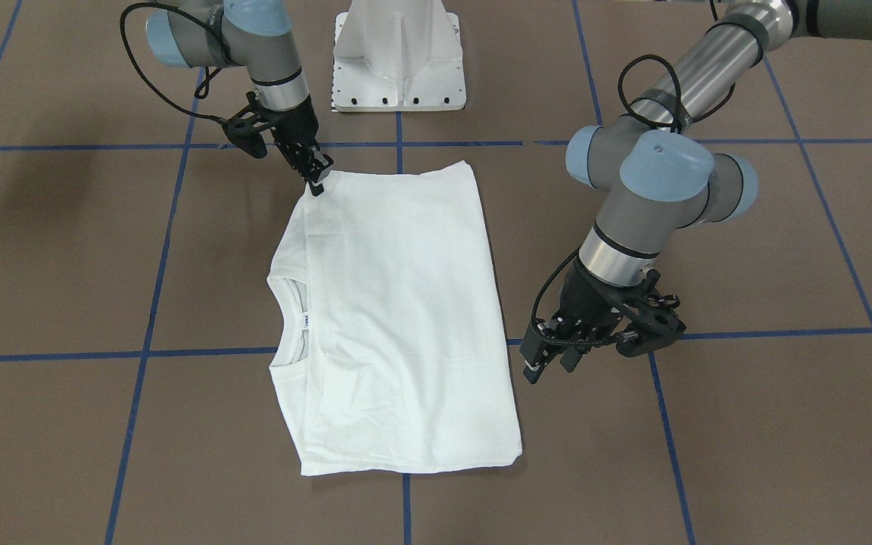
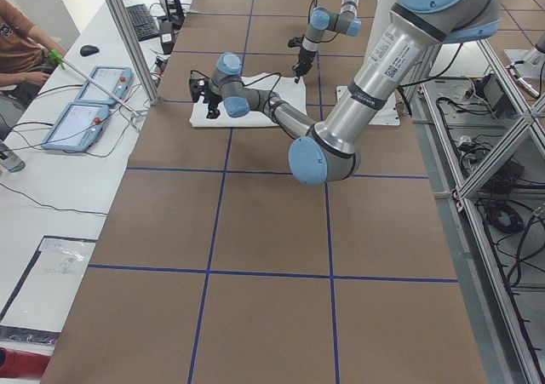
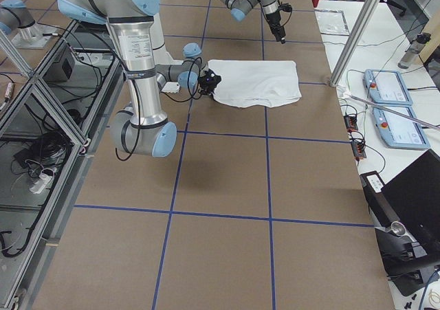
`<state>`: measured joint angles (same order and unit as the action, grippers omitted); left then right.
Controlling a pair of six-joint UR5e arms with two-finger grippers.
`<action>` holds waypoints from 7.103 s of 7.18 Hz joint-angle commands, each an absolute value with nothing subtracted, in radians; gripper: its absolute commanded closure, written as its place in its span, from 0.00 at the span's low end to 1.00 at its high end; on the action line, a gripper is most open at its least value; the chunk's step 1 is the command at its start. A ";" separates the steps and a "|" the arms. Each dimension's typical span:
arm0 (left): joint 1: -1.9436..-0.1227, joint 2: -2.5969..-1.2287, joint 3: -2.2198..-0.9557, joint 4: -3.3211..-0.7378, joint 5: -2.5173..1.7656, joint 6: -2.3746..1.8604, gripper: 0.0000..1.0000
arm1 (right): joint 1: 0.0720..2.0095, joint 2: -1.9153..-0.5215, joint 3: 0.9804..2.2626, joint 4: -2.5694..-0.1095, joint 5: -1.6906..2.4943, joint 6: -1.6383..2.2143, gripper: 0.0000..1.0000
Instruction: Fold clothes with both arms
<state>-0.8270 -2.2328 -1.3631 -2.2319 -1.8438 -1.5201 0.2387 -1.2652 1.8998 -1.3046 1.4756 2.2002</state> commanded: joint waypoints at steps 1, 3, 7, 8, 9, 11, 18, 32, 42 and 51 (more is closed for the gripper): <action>-0.824 -2.224 -1.382 -2.230 -1.844 -1.523 0.28 | 0.245 -1.261 1.940 -1.360 1.479 2.200 1.00; -0.809 -2.212 -1.417 -2.230 -1.845 -1.551 0.28 | 0.245 -1.264 1.968 -1.396 1.474 2.201 1.00; -0.400 -1.990 -1.850 -2.096 -1.682 -1.958 0.28 | 0.206 -1.290 2.025 -1.430 1.479 2.230 1.00; -0.293 -1.962 -1.899 -2.036 -1.607 -2.017 0.28 | 0.204 -1.292 2.035 -1.431 1.480 2.230 1.00; -0.231 -1.909 -1.920 -2.023 -1.592 -2.048 0.27 | 0.204 -1.292 2.037 -1.431 1.480 2.230 1.00; -0.192 -1.891 -1.916 -2.005 -1.560 -2.059 0.26 | 0.204 -1.292 2.039 -1.431 1.480 2.230 1.00; -0.192 -1.901 -1.890 -1.997 -1.559 -2.046 0.34 | 0.206 -1.290 2.046 -1.431 1.480 2.230 1.00; -0.226 -1.968 -2.268 -1.661 -1.563 -1.994 1.00 | 0.254 -1.315 2.306 -1.547 1.532 2.281 1.00; -0.650 -2.167 -1.567 -2.121 -1.600 -1.639 1.00 | 0.726 -0.800 1.461 -1.404 1.901 1.861 1.00; -0.860 -1.948 -1.662 -2.243 -1.930 -1.011 0.30 | 1.174 -1.202 1.494 -1.281 2.251 0.984 0.00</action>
